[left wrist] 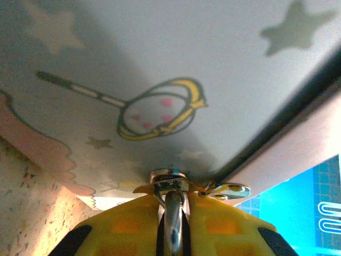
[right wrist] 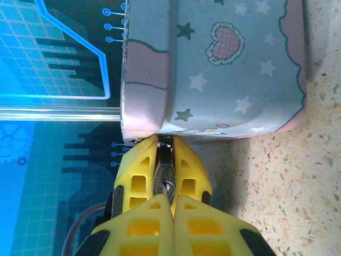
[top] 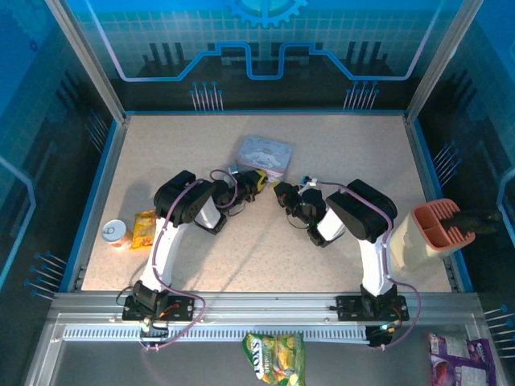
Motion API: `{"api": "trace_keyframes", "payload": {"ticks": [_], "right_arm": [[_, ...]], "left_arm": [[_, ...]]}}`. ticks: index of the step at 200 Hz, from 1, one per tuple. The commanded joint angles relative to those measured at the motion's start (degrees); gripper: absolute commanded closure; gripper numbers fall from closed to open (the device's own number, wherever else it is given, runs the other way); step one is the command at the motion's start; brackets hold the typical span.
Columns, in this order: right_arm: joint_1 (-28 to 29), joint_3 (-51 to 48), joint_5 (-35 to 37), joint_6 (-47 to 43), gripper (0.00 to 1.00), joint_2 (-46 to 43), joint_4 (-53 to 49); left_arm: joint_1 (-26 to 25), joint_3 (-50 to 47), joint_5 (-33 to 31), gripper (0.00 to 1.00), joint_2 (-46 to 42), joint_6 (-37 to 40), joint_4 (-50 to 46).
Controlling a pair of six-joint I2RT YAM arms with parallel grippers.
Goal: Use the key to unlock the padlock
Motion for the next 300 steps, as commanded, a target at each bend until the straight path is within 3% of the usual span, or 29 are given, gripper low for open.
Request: {"api": "trace_keyframes", "payload": {"ticks": [1,110,300], "right_arm": [[0.85,1.58,-0.13,0.53,1.00,1.21,1.77],[1.49,1.47,0.89,1.16,1.00,1.26,1.54],[2.92,7.53,0.21,3.02,1.00,-5.62,-11.18]], "left_arm": [[-0.40,-3.24,1.69,1.00,5.74,-1.75,-11.06],[-0.47,-3.40,1.91,1.00,5.87,-1.23,-11.06],[-0.76,-4.68,2.14,1.00,6.22,1.88,-11.06]]}}
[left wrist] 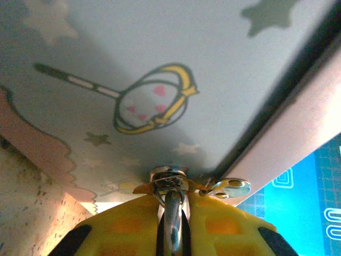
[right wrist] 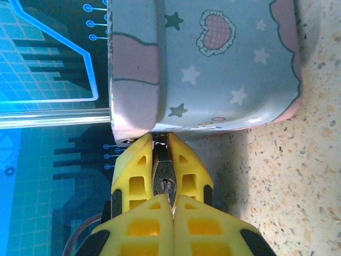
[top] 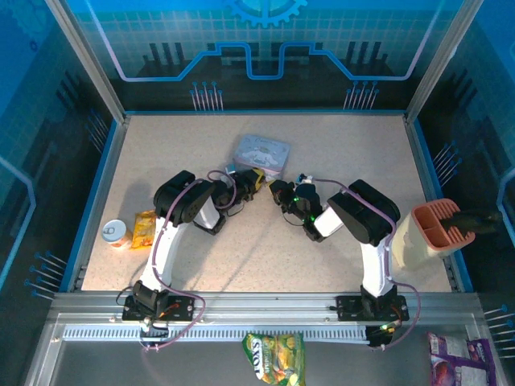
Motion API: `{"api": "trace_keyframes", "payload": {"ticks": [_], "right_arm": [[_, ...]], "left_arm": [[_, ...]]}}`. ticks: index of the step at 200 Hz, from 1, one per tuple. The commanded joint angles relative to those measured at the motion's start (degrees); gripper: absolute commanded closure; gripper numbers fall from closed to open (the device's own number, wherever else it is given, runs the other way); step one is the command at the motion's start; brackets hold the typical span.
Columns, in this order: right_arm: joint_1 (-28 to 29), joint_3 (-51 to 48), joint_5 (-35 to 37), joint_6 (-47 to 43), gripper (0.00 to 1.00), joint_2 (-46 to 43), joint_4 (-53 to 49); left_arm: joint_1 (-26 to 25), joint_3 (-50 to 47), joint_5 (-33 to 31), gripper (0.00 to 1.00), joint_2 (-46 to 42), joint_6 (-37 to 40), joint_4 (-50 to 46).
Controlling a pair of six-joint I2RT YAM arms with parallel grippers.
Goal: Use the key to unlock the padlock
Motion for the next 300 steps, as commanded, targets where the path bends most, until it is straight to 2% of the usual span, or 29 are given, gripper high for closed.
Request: {"api": "trace_keyframes", "payload": {"ticks": [1,56,149,199,247,300], "right_arm": [[1.55,3.50,-0.53,0.21,1.00,-2.94,-0.67],[2.20,4.78,-0.63,-2.38,1.00,-4.84,-3.58],[1.49,6.43,-2.51,-2.47,1.00,0.64,-1.45],[1.42,7.99,-6.02,-3.83,1.00,0.58,-4.41],[-2.57,8.53,-10.79,-5.21,1.00,1.60,-4.09],[-3.90,8.79,-14.00,-7.29,1.00,-0.08,-6.93]], "left_arm": [[-1.13,-3.98,4.48,1.00,6.09,-0.23,-11.83],[-1.13,-4.13,4.64,1.00,6.01,-0.19,-11.87],[-1.15,-4.42,6.35,1.00,4.70,0.49,-11.83],[-1.30,-4.17,7.18,1.00,4.77,0.55,-11.83],[-1.26,-4.01,8.78,1.00,4.68,0.59,-11.83],[-1.30,-3.96,9.15,1.00,4.77,0.70,-11.83]]}}
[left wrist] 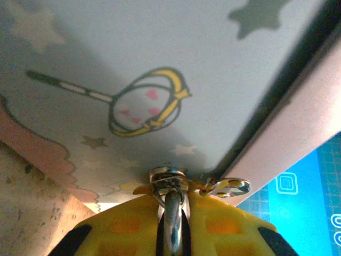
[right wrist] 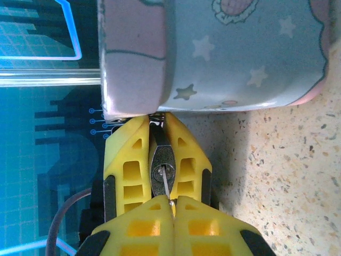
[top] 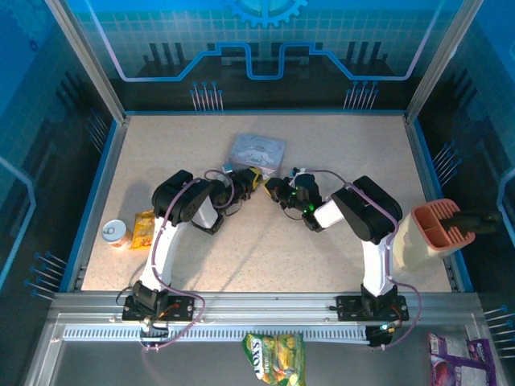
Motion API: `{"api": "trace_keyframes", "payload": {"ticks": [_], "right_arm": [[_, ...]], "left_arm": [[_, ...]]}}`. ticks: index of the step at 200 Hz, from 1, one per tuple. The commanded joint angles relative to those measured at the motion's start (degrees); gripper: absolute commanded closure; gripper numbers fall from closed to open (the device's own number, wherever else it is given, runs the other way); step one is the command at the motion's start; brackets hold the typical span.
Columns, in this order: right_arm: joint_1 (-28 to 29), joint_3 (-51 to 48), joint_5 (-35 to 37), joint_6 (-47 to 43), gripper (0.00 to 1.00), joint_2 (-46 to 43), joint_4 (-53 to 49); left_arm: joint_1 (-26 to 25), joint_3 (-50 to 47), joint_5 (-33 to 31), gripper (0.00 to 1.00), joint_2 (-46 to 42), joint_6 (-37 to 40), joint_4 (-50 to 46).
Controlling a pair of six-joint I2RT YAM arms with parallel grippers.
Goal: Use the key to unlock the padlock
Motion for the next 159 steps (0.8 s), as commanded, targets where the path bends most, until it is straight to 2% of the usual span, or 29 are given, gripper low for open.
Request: {"api": "trace_keyframes", "payload": {"ticks": [1,106,159], "right_arm": [[-0.79,3.26,-1.16,-2.08,1.00,-0.59,1.92],[-4.83,5.48,-8.84,-3.66,1.00,-0.22,-1.64],[-8.71,6.12,-13.52,-4.41,1.00,0.82,-2.28]], "left_arm": [[-2.33,-3.52,9.81,1.00,4.95,-1.15,-11.81],[-2.15,-2.98,11.45,1.00,5.38,-1.73,-11.76],[-2.15,-3.08,11.80,1.00,4.97,-1.82,-11.81]]}}
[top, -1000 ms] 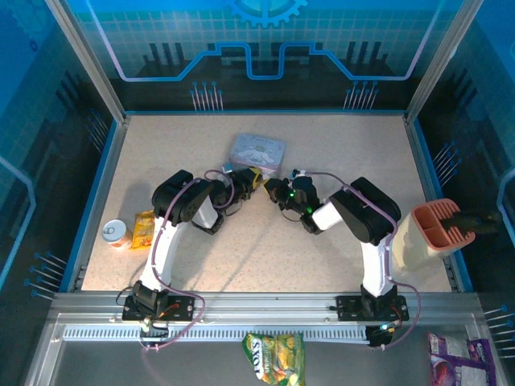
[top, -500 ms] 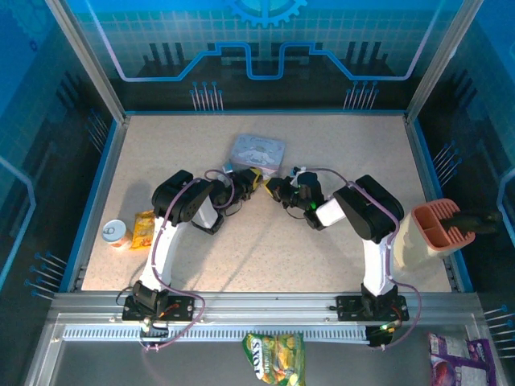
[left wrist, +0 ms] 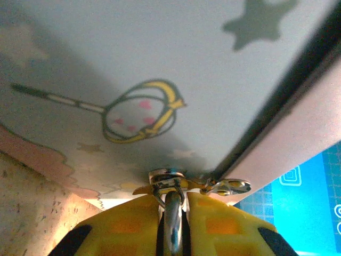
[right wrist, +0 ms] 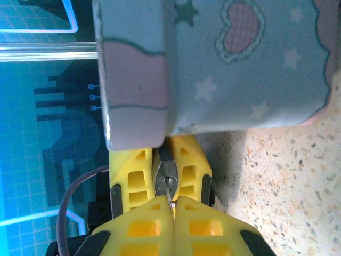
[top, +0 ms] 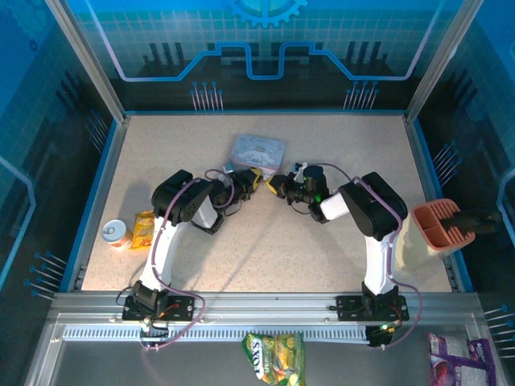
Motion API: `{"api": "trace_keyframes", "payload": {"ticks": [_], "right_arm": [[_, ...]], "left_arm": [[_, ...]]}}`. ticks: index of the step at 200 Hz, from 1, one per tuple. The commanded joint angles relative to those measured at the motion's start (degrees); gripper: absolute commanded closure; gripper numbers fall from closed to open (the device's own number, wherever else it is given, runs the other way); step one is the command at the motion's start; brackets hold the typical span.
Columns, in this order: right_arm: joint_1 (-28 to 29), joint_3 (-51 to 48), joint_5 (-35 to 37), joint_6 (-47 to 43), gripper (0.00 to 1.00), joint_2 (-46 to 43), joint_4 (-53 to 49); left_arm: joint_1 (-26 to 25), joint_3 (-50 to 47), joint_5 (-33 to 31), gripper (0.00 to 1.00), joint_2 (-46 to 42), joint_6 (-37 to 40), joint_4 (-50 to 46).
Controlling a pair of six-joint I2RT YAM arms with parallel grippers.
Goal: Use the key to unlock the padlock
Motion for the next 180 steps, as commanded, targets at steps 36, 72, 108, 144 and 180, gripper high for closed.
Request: {"api": "trace_keyframes", "payload": {"ticks": [36,72,108,144,180], "right_arm": [[0.05,5.12,-0.74,-4.15,1.00,-0.64,-1.16],[3.41,1.61,2.01,-2.95,1.00,-0.62,1.17],[6.18,0.57,3.95,-2.48,1.00,-0.58,2.49],[7.73,0.93,3.84,-2.94,1.00,-0.58,1.99],[9.25,-0.37,4.14,-2.68,1.00,-0.88,3.05]], "left_arm": [[-2.39,-2.95,8.92,1.00,5.10,-3.16,-11.78],[-2.39,-3.31,7.78,1.00,5.18,-4.22,-11.78],[-2.39,-3.28,7.41,1.00,5.10,-4.78,-11.78],[-2.38,-3.47,7.42,1.00,5.01,-4.66,-11.78],[-2.38,-3.49,7.32,1.00,4.95,-4.82,-11.78]]}}
